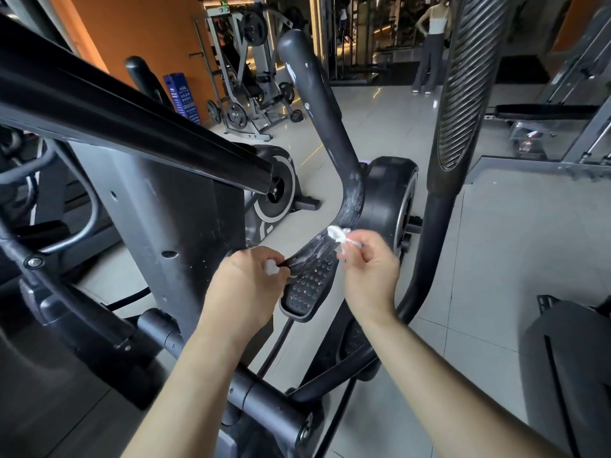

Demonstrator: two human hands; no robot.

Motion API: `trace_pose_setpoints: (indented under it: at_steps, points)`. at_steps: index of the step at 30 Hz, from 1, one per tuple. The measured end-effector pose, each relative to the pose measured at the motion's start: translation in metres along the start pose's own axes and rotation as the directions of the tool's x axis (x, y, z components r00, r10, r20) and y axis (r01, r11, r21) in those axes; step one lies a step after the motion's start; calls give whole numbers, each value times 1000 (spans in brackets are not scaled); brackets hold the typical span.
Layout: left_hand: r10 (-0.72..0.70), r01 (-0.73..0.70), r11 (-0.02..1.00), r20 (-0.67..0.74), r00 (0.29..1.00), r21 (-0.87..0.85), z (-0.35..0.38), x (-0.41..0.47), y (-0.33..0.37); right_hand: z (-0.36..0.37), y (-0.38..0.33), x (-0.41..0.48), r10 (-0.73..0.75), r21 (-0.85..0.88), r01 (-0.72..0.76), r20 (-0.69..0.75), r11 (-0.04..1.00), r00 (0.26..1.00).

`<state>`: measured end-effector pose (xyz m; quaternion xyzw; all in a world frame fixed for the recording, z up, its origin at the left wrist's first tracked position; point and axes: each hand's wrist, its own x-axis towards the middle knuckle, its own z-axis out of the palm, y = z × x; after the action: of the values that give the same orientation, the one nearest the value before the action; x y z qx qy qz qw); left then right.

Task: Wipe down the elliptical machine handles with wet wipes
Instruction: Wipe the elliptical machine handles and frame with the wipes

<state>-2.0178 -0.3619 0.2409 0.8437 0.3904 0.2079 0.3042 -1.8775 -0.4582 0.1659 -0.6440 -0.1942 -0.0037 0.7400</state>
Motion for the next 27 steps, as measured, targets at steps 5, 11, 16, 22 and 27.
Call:
trace_pose_setpoints:
  at_steps: [5, 11, 16, 22, 27]
  points:
    - [24, -24, 1000, -5, 1000, -10, 1, 0, -1, -4, -4, 2, 94, 51, -93, -13, 994, 995]
    - [7, -7, 1000, -2, 1000, -22, -1, 0, -5, -3, -12, -3, 161, 143, -150, -64, 978, 985]
    - [-13, 13, 999, 3, 1000, -43, -4, -1, -13, 9, -5, -11, 273, 250, -237, -123, 939, 954]
    - [-34, 31, 995, -31, 999, -94, -6, -4, -23, 23, -17, -52, 503, 425, -502, 119, 753, 856]
    - [-49, 38, 991, -83, 995, -126, -10, -12, -33, -13, -57, -35, 335, 36, -351, 216, 936, 917]
